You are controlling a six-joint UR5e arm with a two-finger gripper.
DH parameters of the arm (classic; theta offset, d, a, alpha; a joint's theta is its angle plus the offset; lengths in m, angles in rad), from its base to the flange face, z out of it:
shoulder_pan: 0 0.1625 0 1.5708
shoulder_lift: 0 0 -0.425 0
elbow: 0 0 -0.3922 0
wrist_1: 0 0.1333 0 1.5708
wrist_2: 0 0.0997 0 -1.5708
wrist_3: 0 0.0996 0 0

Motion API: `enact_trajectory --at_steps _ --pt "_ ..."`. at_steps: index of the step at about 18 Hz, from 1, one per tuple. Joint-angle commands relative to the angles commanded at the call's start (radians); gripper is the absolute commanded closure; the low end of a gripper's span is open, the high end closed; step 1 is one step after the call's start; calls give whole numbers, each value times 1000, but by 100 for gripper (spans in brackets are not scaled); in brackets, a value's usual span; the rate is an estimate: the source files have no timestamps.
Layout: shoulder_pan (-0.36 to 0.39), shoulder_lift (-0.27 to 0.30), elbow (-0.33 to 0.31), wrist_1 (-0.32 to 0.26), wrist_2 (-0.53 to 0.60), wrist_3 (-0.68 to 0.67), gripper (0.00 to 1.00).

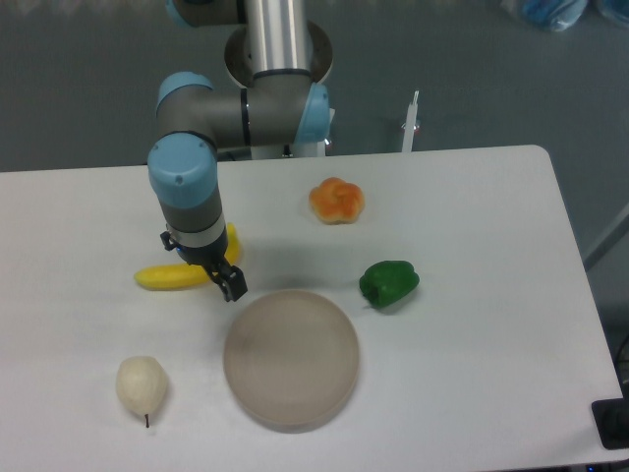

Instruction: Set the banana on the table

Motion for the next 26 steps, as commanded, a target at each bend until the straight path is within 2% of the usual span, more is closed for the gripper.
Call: enact_trajectory --at_steps 2,6,7,9,10,11,12,15,18,26 --pt "107 -14 38 5 8 58 0" --pt "278 -58 98 -6 -8 317 0" --pt "319 -81 138 -9 -6 381 0" --pt "339 -107 211 -26 -1 425 0" --pt "356 -126 241 -63 0 431 0" --pt "368 -168 299 -124 3 436 0" --pt "368 -205 340 -152 5 436 0" --pt "370 -288 400 -166 8 439 0" --pt "370 -333 433 -160 8 440 0" --pt "370 -333 425 -147 8 442 0"
